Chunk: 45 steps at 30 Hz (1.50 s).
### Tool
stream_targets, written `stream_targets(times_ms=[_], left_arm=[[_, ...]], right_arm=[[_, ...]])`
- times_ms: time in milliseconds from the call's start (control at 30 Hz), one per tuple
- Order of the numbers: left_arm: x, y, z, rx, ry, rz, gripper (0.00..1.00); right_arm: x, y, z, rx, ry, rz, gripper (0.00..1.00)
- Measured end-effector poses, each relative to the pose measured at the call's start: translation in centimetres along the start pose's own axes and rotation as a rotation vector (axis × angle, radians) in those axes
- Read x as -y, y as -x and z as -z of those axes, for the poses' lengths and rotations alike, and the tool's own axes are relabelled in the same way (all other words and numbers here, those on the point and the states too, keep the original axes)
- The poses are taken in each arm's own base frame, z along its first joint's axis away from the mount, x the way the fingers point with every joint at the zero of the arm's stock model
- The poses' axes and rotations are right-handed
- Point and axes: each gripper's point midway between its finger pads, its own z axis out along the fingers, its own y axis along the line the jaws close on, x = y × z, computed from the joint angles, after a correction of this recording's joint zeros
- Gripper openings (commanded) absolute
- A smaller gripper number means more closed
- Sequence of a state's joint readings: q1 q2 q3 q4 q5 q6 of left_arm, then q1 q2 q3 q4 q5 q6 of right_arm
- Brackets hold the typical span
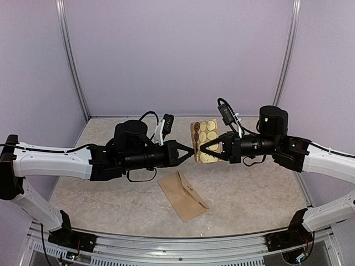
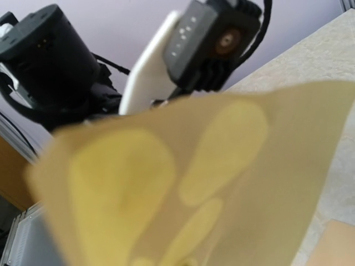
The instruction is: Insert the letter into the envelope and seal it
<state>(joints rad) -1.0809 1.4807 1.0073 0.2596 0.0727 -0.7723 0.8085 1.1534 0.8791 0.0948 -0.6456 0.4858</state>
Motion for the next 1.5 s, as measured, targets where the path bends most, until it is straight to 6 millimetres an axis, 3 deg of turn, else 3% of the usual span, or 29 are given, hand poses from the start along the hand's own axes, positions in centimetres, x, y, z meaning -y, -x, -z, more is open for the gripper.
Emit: stream_targets(times_ms=[133, 233, 400, 567, 700, 733, 967, 1133, 1500], left_arm=[[-0.8, 0.0, 0.0, 0.008, 0.039, 0.001, 0.01], [-1.1, 0.0, 0.6, 0.021, 0.046, -0.004, 0.33], [-1.8, 0.1, 2.8, 0.052, 0.015, 0.016, 0.65], [-2.6, 0.5, 4.9, 0.078, -0.071, 0.058, 0.74], [-0.2, 0.5, 5.2, 0.054, -0.196, 0.049, 0.75], [0.3, 0.4, 5.3, 0.048, -0.224, 0.044, 0.74], [3.8, -0.6, 5.1, -0.012, -0.388, 0.008, 0.35], [5.0, -1.0, 5.2, -0.027, -0.448, -0.008, 0.02], [5.9, -1.3, 5.2, -0.032, -0.514, -0.024, 0.0]], right_arm=[[0.2, 0.1, 0.0, 0.004, -0.011, 0.001, 0.0], [0.5, 0.1, 0.0, 0.007, -0.026, 0.003, 0.0], [0.2, -0.4, -0.1, 0.001, 0.0, 0.006, 0.0], [-0.9, -1.1, -0.1, -0.014, 0.081, 0.007, 0.0], [-2.5, -0.8, 0.1, -0.012, 0.164, 0.02, 0.0], [-2.8, -0.7, 0.2, -0.011, 0.18, 0.025, 0.0], [-3.4, -1.0, 0.0, -0.031, 0.234, 0.014, 0.0], [-3.3, -1.2, -0.1, -0.038, 0.237, 0.008, 0.0], [-1.9, -1.8, -0.8, -0.053, 0.188, -0.024, 0.0]])
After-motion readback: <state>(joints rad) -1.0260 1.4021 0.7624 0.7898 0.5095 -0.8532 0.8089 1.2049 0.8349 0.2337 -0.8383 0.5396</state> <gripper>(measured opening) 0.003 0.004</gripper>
